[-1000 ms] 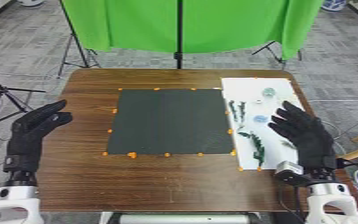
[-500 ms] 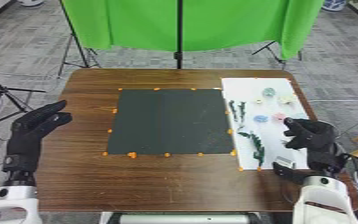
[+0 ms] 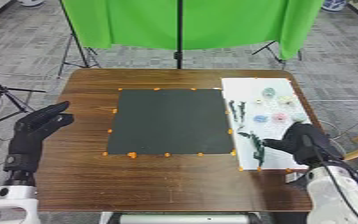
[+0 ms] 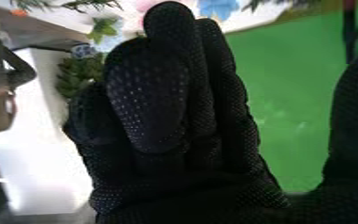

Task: Arrange flowers

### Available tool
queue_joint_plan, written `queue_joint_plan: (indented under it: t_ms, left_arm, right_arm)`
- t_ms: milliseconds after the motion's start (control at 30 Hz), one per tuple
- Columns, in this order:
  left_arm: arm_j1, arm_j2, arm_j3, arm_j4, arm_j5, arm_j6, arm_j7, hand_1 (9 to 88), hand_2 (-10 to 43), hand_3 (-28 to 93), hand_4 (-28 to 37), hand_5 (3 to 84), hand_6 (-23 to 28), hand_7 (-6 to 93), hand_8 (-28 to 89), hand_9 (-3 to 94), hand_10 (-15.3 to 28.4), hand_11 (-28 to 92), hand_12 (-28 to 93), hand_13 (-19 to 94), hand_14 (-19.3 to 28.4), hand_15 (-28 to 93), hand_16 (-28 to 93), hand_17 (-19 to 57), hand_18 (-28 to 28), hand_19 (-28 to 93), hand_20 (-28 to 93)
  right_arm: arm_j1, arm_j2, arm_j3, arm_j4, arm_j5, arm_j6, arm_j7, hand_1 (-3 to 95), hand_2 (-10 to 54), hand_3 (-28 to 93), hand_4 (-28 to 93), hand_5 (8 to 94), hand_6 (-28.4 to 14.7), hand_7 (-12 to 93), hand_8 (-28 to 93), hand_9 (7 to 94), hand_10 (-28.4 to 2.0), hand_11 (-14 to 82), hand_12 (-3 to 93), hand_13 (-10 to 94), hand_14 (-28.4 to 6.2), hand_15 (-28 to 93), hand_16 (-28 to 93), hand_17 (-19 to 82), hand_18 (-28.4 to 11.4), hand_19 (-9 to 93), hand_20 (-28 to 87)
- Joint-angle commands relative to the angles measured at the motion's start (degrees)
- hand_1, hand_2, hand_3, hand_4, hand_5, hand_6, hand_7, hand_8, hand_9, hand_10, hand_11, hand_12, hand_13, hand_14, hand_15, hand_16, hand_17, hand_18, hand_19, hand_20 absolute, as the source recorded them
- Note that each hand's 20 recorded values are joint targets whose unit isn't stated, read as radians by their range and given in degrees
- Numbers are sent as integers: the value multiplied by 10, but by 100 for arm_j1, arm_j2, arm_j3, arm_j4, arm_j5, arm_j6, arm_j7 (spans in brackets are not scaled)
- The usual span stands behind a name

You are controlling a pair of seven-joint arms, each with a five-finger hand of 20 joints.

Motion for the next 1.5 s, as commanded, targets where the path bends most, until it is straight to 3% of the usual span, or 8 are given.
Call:
queue_joint_plan:
  t_ms: [33, 100, 367, 567, 1167, 1200, 1300, 1500]
  left_arm:
    - [148, 33, -44, -67, 65, -124, -168, 341, -13, 608, -166, 505, 42, 135, -64, 521, 147, 233, 137, 434, 194, 258, -9, 94, 122, 89, 191]
    - [129, 49, -37, -64, 65, -111, -222, 342, -13, 607, -165, 505, 42, 134, -64, 520, 147, 232, 137, 433, 194, 258, -9, 93, 121, 88, 190]
    - [97, 93, 14, -60, 73, -210, -298, 343, -14, 606, -164, 503, 42, 134, -63, 518, 147, 231, 137, 430, 194, 258, -8, 90, 122, 88, 188]
    - [88, 82, 29, -60, 83, -240, -318, 343, -14, 606, -164, 503, 42, 133, -62, 517, 147, 230, 137, 428, 193, 256, -8, 88, 122, 88, 187]
    - [81, 65, -2, -53, 70, -355, -428, 341, -14, 606, -164, 501, 44, 128, -61, 514, 146, 228, 137, 424, 194, 253, -7, 85, 123, 87, 184]
    - [70, 64, -2, -46, 74, -367, -430, 341, -14, 606, -164, 500, 44, 128, -61, 514, 146, 228, 137, 424, 194, 253, -7, 85, 123, 87, 183]
    - [74, 62, -1, -41, 57, -347, -432, 340, -13, 605, -164, 500, 44, 128, -61, 513, 146, 228, 137, 423, 194, 252, -7, 85, 123, 87, 183]
    - [118, 49, -44, -33, -3, -313, -428, 339, -13, 605, -164, 501, 44, 126, -61, 512, 146, 227, 137, 423, 195, 254, -6, 84, 123, 87, 183]
  right_arm:
    - [1177, 679, -684, 74, 378, -1182, 469, 300, -95, 537, -283, 750, -73, 125, -65, 839, -167, 212, 223, 902, -36, 531, 332, 595, -146, 918, 460]
    - [1650, 764, -1052, 195, 497, -1554, 577, 305, -95, 550, -282, 752, -75, 122, -64, 847, -167, 212, 226, 914, -29, 531, 339, 613, -137, 925, 450]
    - [2666, 1011, -2049, 560, 669, -2185, 843, 322, -95, 540, -283, 757, -84, 114, -58, 858, -170, 207, 226, 932, -14, 526, 350, 639, -118, 932, 439]
    - [2938, 965, -2384, 788, 711, -2351, 1047, 322, -95, 554, -276, 767, -85, 117, -55, 866, -171, 208, 226, 936, -9, 521, 349, 650, -107, 928, 427]
    - [2946, 623, -2970, 1130, 793, -2112, 1212, 408, -95, 579, -128, 843, -59, 186, -47, 926, -151, 284, 249, 937, 0, 597, 255, 700, -89, 929, 391]
    - [2923, 607, -2985, 1177, 793, -2003, 1209, 416, -95, 584, -119, 845, -57, 190, -35, 929, -149, 290, 251, 937, -1, 601, 248, 702, -90, 930, 390]
    - [2784, 588, -2939, 1260, 864, -1755, 1177, 515, -95, 508, -52, 859, -53, 187, 195, 935, -140, 322, 258, 937, 0, 627, 225, 714, -93, 932, 399]
    - [2500, 626, -2782, 1339, 822, -1372, 990, 557, -95, 542, 5, 873, -42, 227, 243, 937, -130, 386, 259, 937, 5, 668, 215, 733, -99, 932, 429]
